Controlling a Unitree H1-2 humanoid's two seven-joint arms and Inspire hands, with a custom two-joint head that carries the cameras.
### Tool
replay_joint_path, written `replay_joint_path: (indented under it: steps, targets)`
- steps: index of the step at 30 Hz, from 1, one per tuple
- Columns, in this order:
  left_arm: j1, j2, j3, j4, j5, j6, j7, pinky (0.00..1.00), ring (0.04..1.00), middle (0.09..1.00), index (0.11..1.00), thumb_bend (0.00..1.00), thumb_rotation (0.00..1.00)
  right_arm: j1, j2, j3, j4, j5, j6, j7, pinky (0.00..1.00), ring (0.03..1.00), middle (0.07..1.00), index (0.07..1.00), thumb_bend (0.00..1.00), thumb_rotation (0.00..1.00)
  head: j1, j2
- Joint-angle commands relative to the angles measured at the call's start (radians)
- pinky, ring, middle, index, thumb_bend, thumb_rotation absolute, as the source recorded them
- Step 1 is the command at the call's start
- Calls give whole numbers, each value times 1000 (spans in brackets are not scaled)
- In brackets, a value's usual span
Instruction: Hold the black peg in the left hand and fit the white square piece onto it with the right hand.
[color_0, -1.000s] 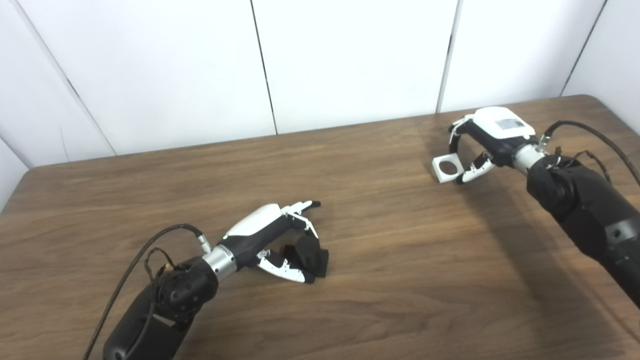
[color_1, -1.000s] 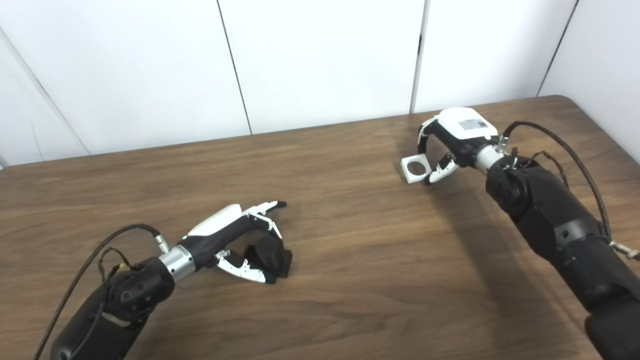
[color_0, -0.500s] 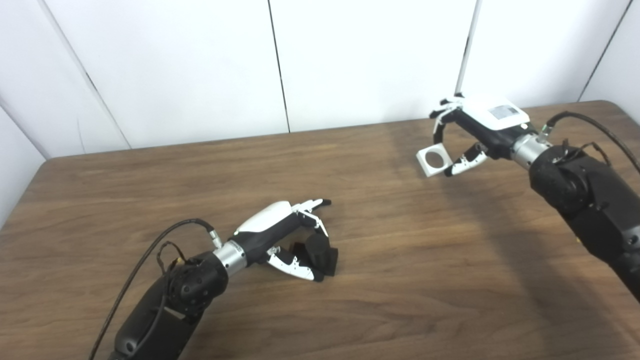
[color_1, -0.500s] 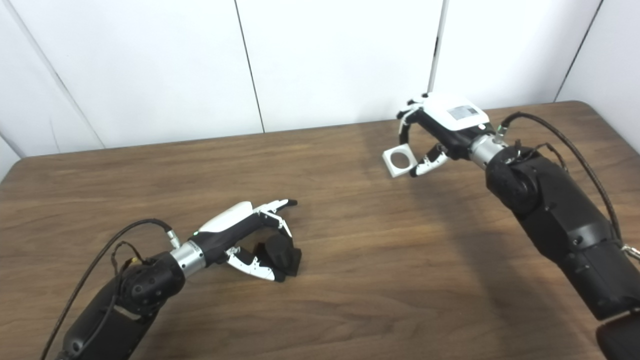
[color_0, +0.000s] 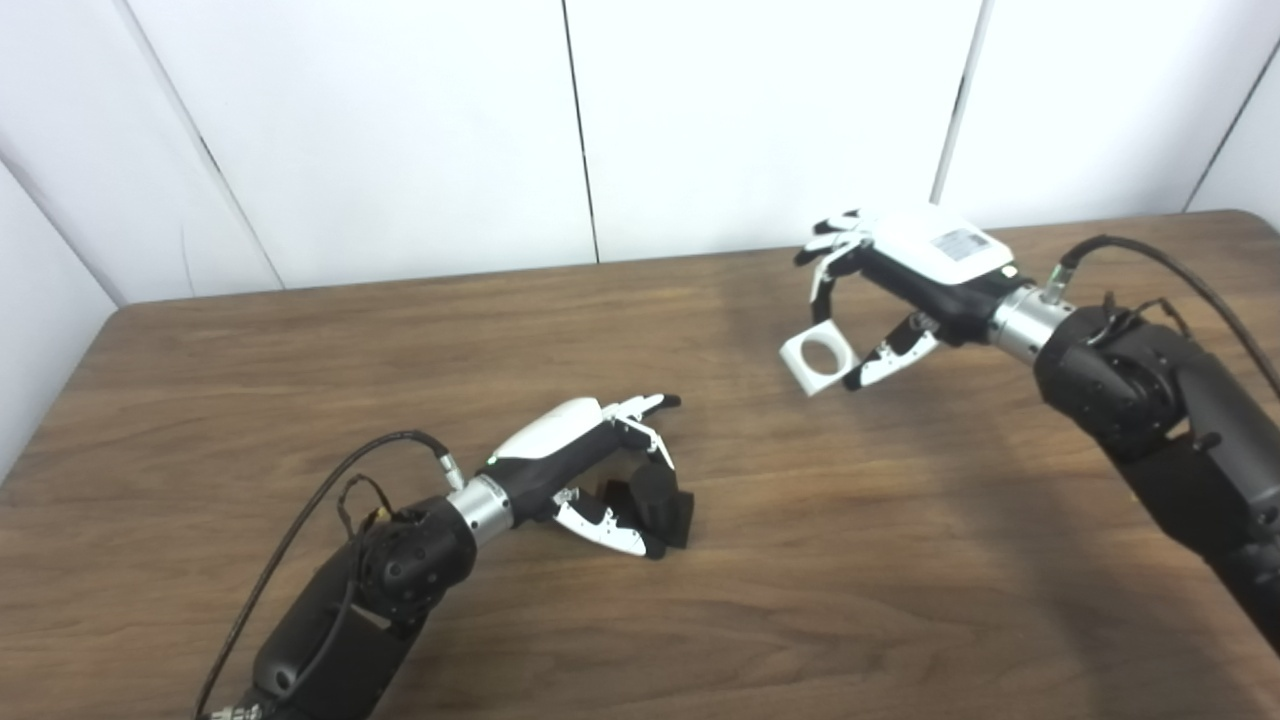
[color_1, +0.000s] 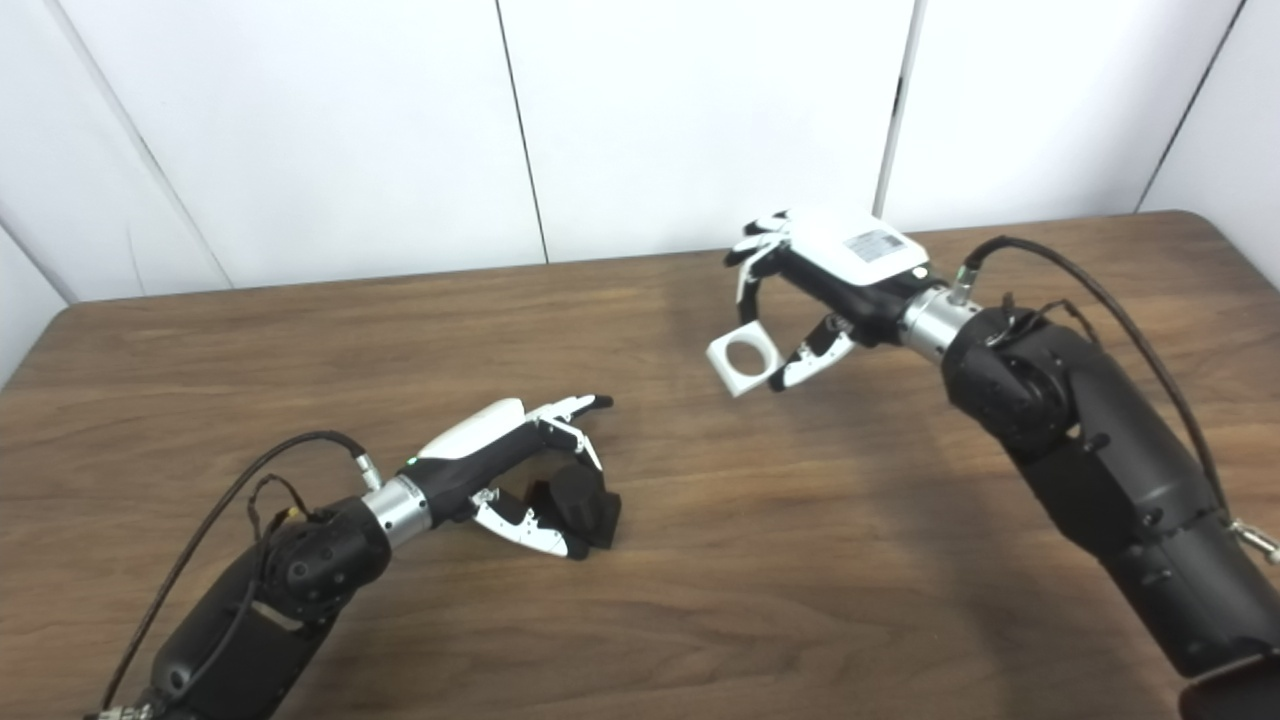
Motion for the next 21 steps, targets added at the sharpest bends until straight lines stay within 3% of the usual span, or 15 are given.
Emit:
replay_joint_path:
  steps: [1, 21]
  targets:
    - [10, 0, -32, 41, 78, 45, -20, 986, 1000, 1000, 494, 521, 77, -44, 1, -22, -49, 27, -25, 5, 948, 919, 832, 479, 521, 139, 3, 2]
    - [5, -23, -38, 62, 81, 47, -11, 976, 1000, 1000, 494, 521, 76, -97, 94, 19, -190, 83, -3, 175, 960, 926, 829, 478, 520, 144, 41, 10]
